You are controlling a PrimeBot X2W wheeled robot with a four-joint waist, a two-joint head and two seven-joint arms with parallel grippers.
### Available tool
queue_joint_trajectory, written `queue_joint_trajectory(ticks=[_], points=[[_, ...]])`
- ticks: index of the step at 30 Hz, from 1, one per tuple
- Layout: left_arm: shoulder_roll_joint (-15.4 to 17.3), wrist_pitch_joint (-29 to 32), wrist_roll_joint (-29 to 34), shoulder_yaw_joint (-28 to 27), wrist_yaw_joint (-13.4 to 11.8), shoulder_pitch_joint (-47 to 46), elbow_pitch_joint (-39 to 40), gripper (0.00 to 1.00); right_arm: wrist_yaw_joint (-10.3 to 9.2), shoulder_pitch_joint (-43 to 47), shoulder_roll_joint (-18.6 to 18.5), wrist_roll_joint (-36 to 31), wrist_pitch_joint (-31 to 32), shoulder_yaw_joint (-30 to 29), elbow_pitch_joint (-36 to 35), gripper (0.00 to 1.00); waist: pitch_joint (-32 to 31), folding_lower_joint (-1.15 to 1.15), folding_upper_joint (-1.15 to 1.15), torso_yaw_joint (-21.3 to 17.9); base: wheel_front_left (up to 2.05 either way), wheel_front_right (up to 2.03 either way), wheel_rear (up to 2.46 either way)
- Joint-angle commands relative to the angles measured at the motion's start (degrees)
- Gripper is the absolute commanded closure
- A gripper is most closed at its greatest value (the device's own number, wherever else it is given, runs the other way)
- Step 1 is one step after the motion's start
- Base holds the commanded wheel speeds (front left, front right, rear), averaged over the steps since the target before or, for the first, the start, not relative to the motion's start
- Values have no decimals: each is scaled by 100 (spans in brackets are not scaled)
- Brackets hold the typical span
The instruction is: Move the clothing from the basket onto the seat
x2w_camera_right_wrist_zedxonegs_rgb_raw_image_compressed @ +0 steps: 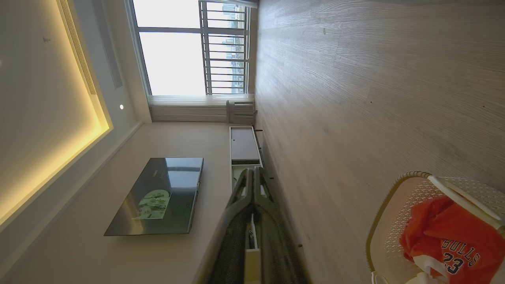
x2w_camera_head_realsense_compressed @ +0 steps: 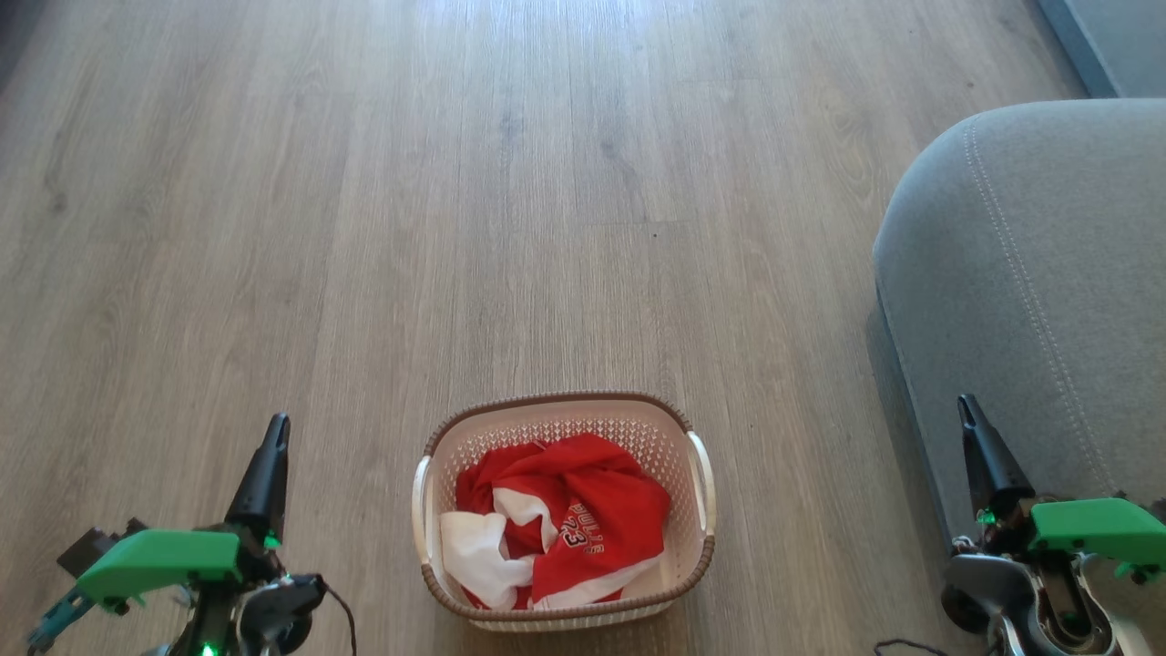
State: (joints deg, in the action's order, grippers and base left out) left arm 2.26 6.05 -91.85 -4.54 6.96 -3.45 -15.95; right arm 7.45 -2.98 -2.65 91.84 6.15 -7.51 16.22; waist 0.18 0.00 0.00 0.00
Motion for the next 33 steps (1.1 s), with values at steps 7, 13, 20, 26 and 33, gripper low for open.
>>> queue_joint_trajectory(ticks=[7, 13, 20, 26, 33], points=[[62, 42, -34, -195, 53, -273, 192, 100, 3, -320, -22, 35, 32, 101, -220, 100, 0, 0, 0, 0, 0, 0, 0], [62, 42, -34, -195, 53, -273, 192, 100, 3, -320, -22, 35, 32, 101, -220, 100, 0, 0, 0, 0, 0, 0, 0], [62, 42, -34, -195, 53, -273, 192, 100, 3, -320, -22, 35, 32, 101, -220, 100, 0, 0, 0, 0, 0, 0, 0], [62, 42, -34, -195, 53, -273, 192, 100, 3, -320, -22, 35, 32, 101, -220, 100, 0, 0, 0, 0, 0, 0, 0], [62, 42, -34, -195, 53, -273, 192, 100, 3, -320, -22, 35, 32, 101, -220, 100, 0, 0, 0, 0, 0, 0, 0]])
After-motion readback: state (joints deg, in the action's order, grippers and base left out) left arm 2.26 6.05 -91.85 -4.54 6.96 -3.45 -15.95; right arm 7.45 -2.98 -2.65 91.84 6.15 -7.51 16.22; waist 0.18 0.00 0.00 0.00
